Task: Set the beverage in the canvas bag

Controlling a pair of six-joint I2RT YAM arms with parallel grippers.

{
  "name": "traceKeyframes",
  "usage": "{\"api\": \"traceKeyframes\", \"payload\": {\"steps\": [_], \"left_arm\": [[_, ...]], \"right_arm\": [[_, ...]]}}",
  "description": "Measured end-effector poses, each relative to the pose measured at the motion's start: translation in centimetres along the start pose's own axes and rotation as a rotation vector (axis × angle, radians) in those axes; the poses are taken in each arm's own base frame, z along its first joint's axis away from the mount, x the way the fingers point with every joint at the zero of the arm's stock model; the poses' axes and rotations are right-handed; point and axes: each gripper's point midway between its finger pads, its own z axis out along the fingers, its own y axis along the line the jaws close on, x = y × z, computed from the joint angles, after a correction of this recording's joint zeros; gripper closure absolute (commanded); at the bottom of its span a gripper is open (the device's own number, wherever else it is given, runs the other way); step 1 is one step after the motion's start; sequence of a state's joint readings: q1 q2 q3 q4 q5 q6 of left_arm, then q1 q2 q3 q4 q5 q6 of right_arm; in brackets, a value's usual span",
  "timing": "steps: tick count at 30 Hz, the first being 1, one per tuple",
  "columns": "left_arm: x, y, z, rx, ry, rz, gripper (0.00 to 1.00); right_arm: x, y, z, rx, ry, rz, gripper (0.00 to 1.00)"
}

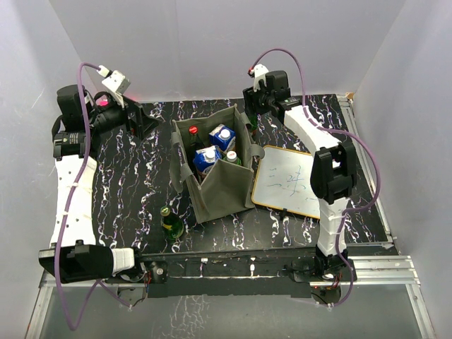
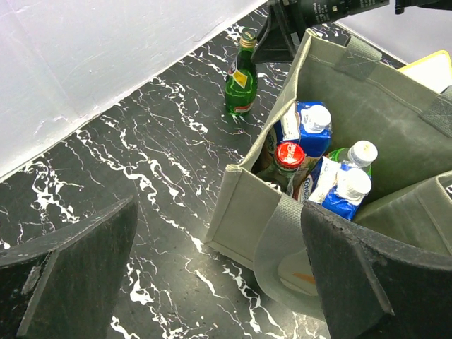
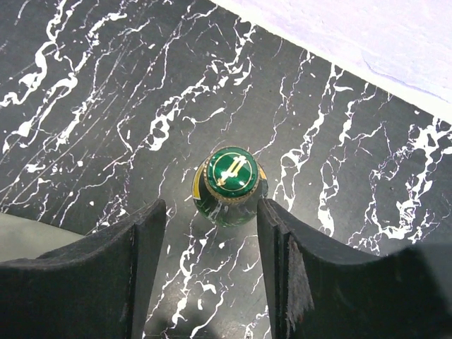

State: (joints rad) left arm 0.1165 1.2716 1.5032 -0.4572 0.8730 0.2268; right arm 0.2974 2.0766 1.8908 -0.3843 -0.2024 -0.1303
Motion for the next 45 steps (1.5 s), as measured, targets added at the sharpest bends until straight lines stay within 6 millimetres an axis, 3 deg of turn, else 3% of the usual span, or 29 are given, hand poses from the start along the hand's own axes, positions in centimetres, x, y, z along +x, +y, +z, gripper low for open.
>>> {"api": "traceKeyframes", "payload": {"steps": [6, 21, 26, 32, 41, 45], "left_arm": [[-0.1, -0.3, 0.0, 0.018, -0.005, -0.002, 0.03], [-0.1, -0.5, -0.1, 0.030, -0.006, -0.004, 0.03], [0.0, -0.6, -0.1, 0.038, -0.005, -0.008, 0.03], [0.1, -0.9, -0.1, 0.051, -0.002, -0.016, 0.03], [0.1, -1.0, -0.1, 0.052, 0.000, -0.026, 0.03], [0.1, -1.1, -0.1, 0.056, -0.001, -0.034, 0.03]], "right_arm": [[0.7, -0.2, 0.5, 0.008, 0.015, -0.001, 0.50], [-0.3, -0.3, 1.5, -0.001, -0.010, -0.017, 0.60], [-0.4, -0.4, 1.5, 0.002, -0.009, -0.026, 0.71], [-0.5, -0.6, 1.5, 0.008, 0.005, -0.030, 0.92], [-0.1, -0.4, 0.9, 0.004, 0.039, -0.037, 0.92], [0.5, -0.1, -0.4, 0.000, 0.057, -0.049, 0.92]]}}
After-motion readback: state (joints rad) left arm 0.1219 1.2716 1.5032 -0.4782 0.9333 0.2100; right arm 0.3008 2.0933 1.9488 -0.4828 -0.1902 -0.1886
